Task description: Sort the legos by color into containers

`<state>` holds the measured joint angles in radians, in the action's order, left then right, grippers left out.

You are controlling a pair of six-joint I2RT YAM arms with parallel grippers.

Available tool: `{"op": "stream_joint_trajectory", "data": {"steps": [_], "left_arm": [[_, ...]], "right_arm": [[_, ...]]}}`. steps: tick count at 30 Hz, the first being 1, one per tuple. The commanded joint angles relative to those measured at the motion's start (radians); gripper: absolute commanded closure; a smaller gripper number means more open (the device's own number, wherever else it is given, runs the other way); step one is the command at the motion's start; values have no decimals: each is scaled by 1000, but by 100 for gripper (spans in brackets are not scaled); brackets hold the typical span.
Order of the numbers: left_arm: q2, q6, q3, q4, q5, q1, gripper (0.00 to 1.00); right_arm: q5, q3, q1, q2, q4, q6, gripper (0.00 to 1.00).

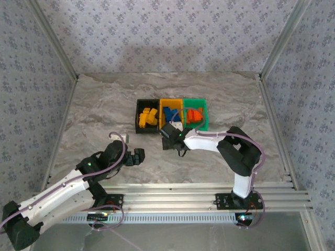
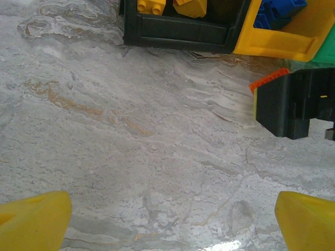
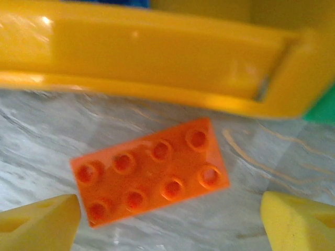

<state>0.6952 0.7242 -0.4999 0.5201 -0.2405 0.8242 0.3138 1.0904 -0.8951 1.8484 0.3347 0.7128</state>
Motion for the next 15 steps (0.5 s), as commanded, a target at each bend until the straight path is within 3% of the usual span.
{"op": "stream_joint_trajectory", "data": {"steps": [1, 15], "left_arm": [[11, 1, -7, -21, -10, -11, 0], [33, -3, -5, -36, 6, -31, 0]], "right_arm": [[0, 57, -8, 60, 18, -35, 11], [-24, 83, 20, 114, 19, -57, 29]]}}
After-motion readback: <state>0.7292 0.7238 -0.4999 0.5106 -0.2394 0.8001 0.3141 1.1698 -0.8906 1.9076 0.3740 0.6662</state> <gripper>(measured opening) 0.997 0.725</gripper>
